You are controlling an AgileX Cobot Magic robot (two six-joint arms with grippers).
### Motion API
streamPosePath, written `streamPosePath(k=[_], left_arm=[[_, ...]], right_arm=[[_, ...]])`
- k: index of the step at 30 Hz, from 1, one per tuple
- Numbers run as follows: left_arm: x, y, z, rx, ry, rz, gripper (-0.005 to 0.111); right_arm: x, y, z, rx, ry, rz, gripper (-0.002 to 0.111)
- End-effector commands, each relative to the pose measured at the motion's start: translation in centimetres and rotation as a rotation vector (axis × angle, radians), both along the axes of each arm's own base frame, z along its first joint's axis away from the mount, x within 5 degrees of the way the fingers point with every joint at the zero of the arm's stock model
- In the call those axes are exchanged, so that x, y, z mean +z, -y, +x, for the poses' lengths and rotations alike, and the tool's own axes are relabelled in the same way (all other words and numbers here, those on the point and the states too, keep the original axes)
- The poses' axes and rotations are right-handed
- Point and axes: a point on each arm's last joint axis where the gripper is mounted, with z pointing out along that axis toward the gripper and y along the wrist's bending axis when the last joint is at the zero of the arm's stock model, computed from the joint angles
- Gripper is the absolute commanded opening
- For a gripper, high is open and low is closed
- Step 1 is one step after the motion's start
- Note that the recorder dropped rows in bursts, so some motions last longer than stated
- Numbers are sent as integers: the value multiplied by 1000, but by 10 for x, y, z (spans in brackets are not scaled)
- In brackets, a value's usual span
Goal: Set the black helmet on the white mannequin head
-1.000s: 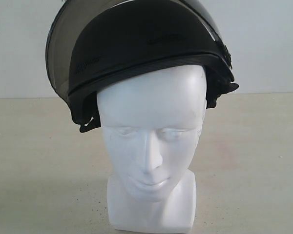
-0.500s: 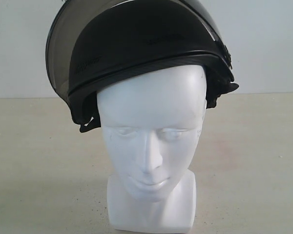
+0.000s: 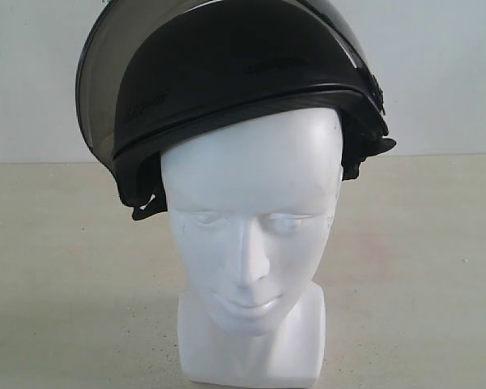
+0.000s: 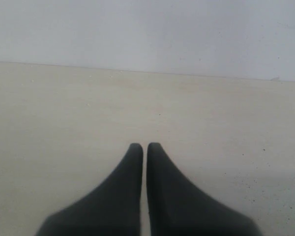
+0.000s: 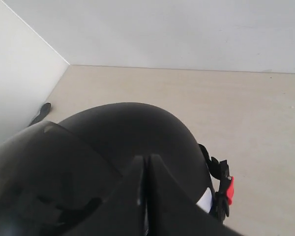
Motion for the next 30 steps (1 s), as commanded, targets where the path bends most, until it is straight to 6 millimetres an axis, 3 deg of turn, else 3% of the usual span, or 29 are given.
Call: streamPosePath(k=[1, 16, 18, 20, 23, 26, 30], left_arm=[[-1, 0, 0, 3, 0, 6, 4], [1, 0, 0, -2, 20, 8, 4], [7, 4, 2, -14, 116, -182, 4], [17, 6, 2, -23, 250, -484, 4], [28, 5, 2, -29, 394, -745, 4], [33, 5, 1, -33, 442, -852, 4], [68, 6, 1, -81, 474, -954, 4]], right_arm=[[1, 0, -1, 20, -7, -8, 0], [11, -10, -22, 64, 41, -38, 0], [11, -10, -21, 55, 47, -33, 0], [12, -9, -20, 45, 50, -25, 0], [11, -9, -20, 40, 54, -37, 0], [10, -6, -18, 21, 62, -73, 0], [9, -3, -17, -4, 68, -100, 0]])
